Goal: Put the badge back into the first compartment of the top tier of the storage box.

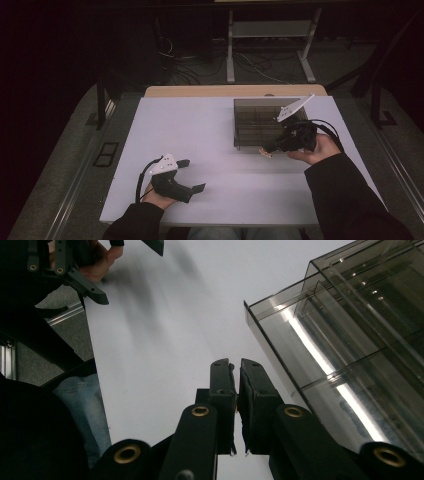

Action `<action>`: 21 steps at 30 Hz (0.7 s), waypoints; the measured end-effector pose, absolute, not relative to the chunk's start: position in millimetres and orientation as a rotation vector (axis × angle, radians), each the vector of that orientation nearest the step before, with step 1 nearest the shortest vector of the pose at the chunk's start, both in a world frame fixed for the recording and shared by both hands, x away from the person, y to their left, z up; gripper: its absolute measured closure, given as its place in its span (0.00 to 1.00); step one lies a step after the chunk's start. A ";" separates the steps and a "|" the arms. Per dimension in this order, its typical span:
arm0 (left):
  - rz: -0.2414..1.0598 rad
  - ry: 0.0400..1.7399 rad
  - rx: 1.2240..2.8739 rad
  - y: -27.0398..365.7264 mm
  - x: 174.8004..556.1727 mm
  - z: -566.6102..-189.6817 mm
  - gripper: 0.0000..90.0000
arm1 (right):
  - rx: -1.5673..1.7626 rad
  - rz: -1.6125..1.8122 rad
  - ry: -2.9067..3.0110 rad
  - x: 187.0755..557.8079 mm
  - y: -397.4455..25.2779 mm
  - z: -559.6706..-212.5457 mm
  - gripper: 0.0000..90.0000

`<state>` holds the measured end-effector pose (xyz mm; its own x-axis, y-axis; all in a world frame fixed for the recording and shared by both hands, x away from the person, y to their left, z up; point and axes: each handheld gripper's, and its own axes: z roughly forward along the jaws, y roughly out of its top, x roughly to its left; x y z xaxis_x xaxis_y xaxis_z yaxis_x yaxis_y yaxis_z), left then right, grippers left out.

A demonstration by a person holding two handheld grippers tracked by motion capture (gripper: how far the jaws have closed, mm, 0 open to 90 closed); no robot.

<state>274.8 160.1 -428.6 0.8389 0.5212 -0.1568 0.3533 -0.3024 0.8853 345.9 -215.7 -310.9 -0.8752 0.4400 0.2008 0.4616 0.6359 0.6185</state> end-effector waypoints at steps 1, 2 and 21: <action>0.191 0.651 1.922 160.1 274.8 -428.5 0.00 | -0.772 -1.076 -2.818 346.9 -215.4 -309.8 0.93; 0.191 0.652 1.922 160.1 274.9 -428.6 0.00 | -0.771 -1.077 -2.822 347.9 -215.0 -308.7 0.93; 0.191 0.650 1.922 160.1 274.9 -428.6 0.00 | -0.802 -1.109 -2.814 367.9 -206.7 -297.0 0.93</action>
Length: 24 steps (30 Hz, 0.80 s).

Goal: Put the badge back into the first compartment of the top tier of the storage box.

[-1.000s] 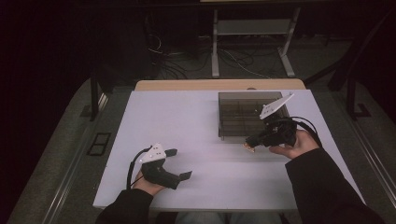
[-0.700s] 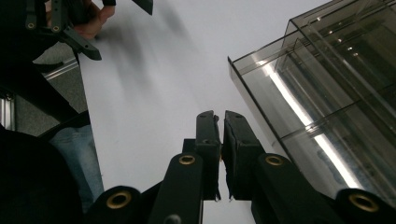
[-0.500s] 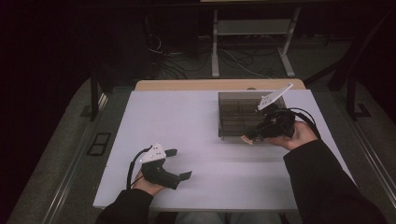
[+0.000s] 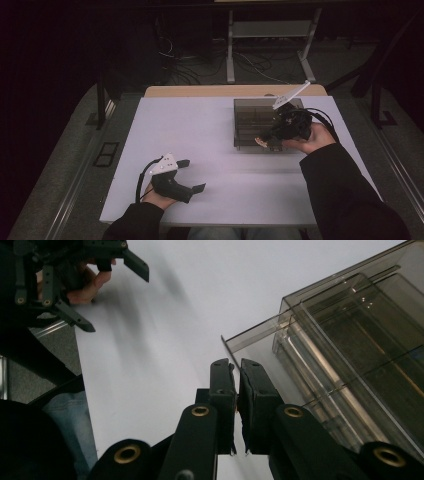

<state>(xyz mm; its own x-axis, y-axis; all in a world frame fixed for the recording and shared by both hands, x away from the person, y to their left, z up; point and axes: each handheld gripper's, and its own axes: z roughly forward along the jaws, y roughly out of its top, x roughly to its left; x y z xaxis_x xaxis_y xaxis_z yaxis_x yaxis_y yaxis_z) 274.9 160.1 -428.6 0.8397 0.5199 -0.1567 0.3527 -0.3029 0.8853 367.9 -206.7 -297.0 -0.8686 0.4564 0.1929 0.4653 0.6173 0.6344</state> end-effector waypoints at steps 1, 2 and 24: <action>0.190 0.651 1.922 160.1 274.9 -428.6 0.00 | -0.811 -1.111 -2.815 368.9 -206.2 -296.4 0.93; 0.190 0.651 1.921 160.2 274.9 -428.6 0.00 | -0.810 -1.117 -2.814 370.0 -205.8 -295.7 0.93; 0.186 0.649 1.921 160.1 274.9 -428.7 0.00 | -0.922 -1.157 -2.807 400.9 -197.1 -309.0 0.93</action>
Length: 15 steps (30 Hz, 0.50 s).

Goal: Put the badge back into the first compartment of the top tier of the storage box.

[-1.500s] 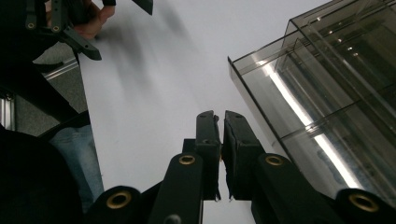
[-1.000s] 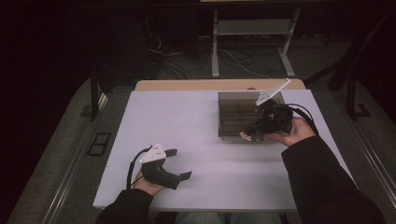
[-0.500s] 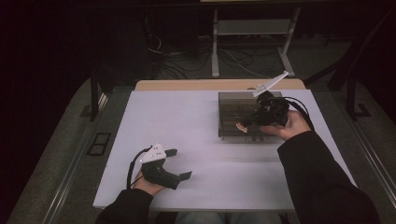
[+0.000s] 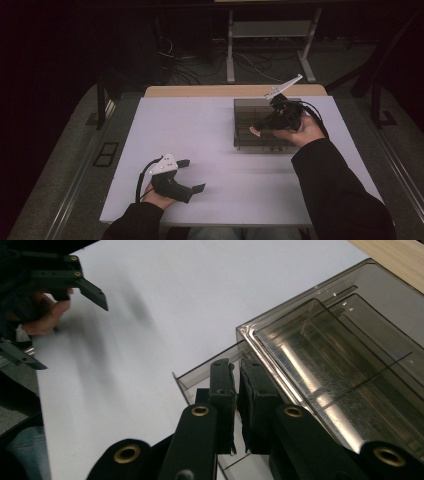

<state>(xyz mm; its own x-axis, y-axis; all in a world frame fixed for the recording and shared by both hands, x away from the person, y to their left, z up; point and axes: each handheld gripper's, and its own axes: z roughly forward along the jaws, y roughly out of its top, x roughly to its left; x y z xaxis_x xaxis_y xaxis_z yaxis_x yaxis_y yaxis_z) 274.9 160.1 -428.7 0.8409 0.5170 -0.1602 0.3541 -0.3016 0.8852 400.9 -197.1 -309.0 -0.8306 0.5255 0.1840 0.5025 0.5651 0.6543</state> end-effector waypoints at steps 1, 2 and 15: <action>0.185 0.649 1.920 160.0 274.9 -428.8 0.00 | 0.900 1.133 2.753 402.4 -197.5 -310.1 0.93; 0.185 0.649 1.921 159.8 274.8 -428.8 0.00 | 0.907 1.129 2.754 403.4 -197.3 -311.1 0.93; 0.180 0.648 1.920 159.0 274.8 -429.4 0.00 | 0.905 1.088 2.798 413.8 -188.0 -326.1 0.93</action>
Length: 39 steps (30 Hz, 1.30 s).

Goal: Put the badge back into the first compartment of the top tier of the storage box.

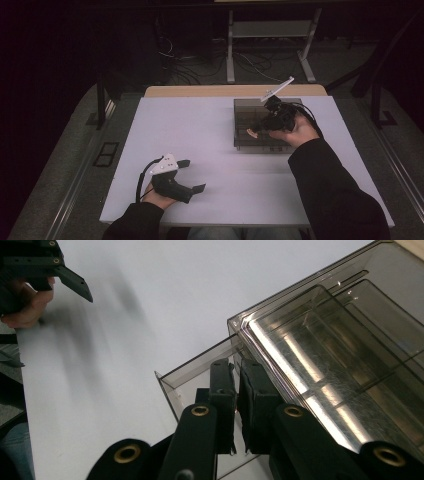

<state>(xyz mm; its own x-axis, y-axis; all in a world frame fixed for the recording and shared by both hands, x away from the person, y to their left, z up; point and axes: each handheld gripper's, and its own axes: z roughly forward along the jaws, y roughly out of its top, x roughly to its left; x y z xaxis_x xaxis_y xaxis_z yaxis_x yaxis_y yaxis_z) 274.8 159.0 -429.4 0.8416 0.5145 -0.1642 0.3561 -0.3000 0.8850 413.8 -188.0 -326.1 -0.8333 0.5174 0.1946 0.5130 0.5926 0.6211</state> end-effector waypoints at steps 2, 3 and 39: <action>0.180 0.649 1.919 159.0 274.8 -429.4 0.00 | 0.911 1.083 2.798 414.8 -186.0 -328.5 0.93; 0.179 0.647 1.921 159.1 274.9 -429.4 0.00 | 0.910 1.078 2.801 415.3 -185.0 -330.0 0.93; 0.175 0.638 1.938 157.6 275.3 -430.7 0.00 | 0.933 1.016 2.850 422.5 -170.7 -352.4 0.83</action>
<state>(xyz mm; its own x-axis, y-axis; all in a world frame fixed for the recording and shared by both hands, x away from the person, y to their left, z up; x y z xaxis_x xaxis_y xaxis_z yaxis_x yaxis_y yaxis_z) 275.3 157.6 -430.7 0.8476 0.5062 -0.1592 0.3546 -0.3171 0.8796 422.5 -170.7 -352.4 -0.8262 0.5222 0.2113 0.5382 0.6208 0.5700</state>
